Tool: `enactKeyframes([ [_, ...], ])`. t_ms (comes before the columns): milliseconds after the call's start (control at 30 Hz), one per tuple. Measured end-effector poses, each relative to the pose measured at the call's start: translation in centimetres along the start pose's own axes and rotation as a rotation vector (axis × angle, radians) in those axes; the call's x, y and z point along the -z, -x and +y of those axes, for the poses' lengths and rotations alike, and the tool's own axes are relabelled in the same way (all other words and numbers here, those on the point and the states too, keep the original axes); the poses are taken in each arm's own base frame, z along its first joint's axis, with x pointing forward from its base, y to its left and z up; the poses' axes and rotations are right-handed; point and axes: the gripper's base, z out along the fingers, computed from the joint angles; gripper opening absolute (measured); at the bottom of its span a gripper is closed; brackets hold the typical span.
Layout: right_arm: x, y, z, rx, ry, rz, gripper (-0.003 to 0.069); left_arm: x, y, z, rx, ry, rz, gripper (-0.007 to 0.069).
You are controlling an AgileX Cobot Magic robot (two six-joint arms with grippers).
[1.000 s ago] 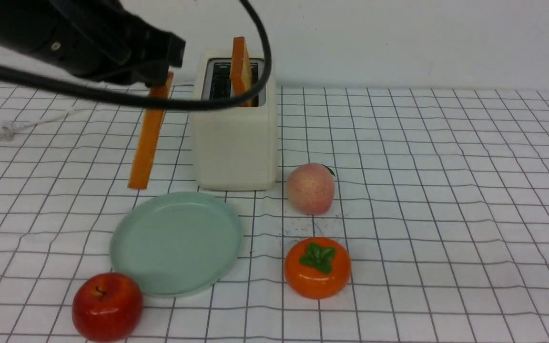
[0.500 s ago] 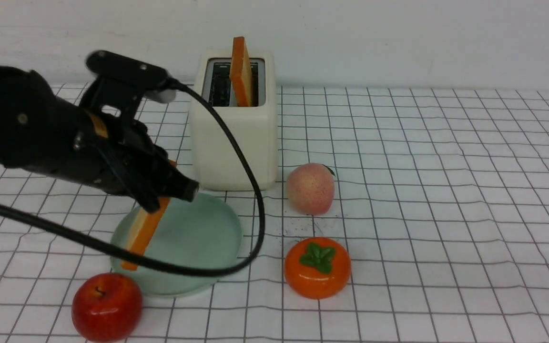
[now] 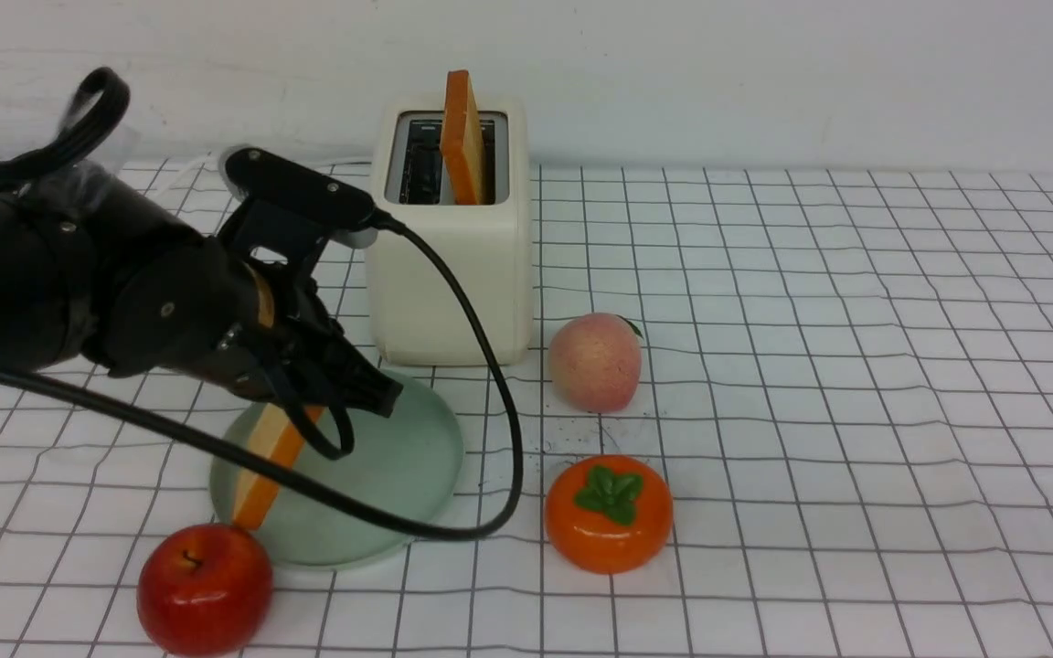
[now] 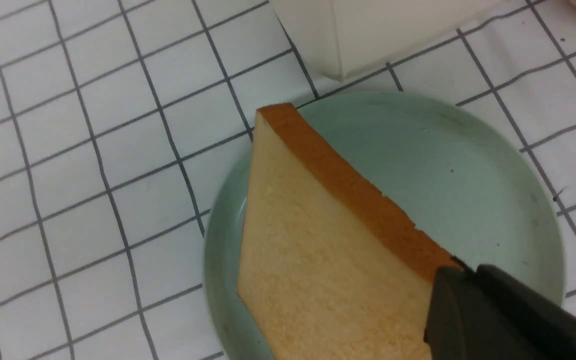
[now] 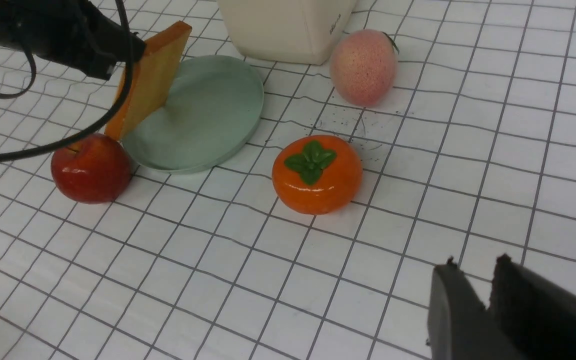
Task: Take toasted bread from bread machine on white checkered table place on plate.
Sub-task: 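Place the slice of bread on the plate with the left gripper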
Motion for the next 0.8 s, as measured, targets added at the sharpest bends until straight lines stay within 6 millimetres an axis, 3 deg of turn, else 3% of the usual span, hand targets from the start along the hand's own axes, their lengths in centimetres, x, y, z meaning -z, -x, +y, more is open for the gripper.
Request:
enactKeyframes([
  [533, 0.0, 0.1, 0.0, 0.002, 0.0, -0.011, 0.0123, -2.3, -0.8, -0.5, 0.034, -0.013, 0.066, 0.0008],
  [700, 0.0, 0.1, 0.0, 0.0, 0.002, -0.012, 0.0123, -2.3, -0.9, -0.6, 0.064, -0.027, 0.07, 0.0176],
  [767, 0.0, 0.1, 0.0, 0.0, 0.003, -0.008, 0.0123, -2.1, -0.8, -0.6, 0.076, -0.032, 0.066, 0.031],
  [800, 0.0, 0.1, 0.0, 0.0, 0.003, -0.008, 0.0123, -2.0, -0.8, -0.6, 0.076, -0.032, 0.064, 0.032],
])
